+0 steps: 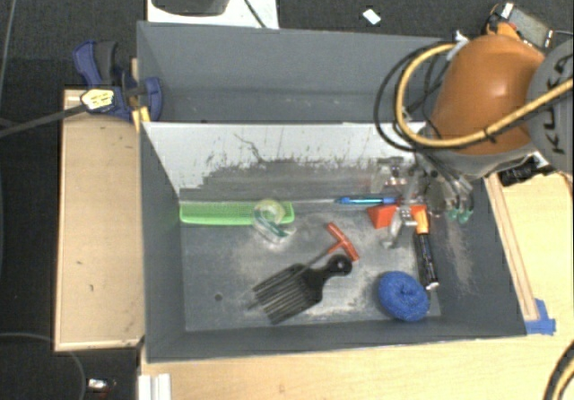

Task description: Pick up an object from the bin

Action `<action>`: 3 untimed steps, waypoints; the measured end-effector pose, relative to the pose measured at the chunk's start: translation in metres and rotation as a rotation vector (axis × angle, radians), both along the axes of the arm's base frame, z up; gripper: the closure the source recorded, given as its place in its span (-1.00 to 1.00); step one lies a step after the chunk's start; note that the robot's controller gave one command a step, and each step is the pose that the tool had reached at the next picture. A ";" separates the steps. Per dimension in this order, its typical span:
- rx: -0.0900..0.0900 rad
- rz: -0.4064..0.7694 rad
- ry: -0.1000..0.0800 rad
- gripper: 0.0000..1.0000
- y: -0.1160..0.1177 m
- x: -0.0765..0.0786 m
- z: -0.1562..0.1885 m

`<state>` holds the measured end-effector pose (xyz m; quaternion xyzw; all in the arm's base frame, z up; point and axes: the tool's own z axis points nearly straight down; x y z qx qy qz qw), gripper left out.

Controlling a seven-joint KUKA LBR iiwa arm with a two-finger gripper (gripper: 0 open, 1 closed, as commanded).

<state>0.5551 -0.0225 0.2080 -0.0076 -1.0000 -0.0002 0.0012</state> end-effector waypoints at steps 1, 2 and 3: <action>0.000 0.001 -0.006 -1.00 0.000 0.001 0.003; 0.000 0.159 -0.008 -1.00 0.030 -0.017 -0.055; 0.000 0.273 -0.011 -1.00 0.068 -0.023 -0.064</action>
Offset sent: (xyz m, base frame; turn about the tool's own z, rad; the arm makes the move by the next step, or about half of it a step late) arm -0.0436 0.0718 -0.1380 -0.3611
